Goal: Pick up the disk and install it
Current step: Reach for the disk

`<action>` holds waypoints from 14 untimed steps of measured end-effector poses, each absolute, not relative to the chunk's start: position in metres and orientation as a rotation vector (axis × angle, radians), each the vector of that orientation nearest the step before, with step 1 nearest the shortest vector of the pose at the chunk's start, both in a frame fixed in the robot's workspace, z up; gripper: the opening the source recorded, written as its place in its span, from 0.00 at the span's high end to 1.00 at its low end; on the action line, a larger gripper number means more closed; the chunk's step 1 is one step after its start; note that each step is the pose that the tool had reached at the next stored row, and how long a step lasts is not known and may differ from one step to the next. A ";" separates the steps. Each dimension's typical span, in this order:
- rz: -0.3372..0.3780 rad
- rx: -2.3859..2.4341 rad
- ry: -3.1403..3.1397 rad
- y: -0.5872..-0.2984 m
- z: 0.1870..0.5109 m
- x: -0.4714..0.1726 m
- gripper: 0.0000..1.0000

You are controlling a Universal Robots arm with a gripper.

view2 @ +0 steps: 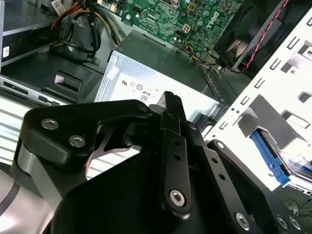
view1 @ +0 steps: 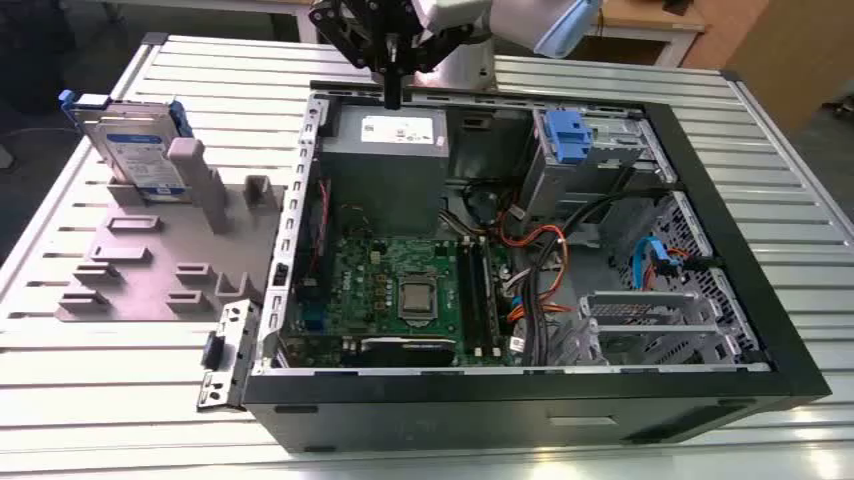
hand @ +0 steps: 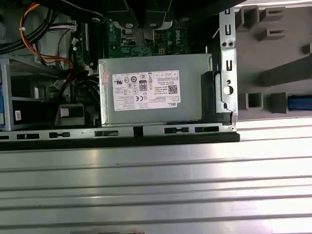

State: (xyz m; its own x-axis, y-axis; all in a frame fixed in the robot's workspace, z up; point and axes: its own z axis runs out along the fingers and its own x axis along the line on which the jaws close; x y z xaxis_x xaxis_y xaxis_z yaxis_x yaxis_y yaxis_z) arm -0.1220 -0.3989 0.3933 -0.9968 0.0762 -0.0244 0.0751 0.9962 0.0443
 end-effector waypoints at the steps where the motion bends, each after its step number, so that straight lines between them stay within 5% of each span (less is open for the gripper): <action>1: 0.068 0.118 3.112 -0.399 0.393 -0.122 0.89; 14: 0.068 0.118 3.112 -0.399 0.393 -0.125 0.89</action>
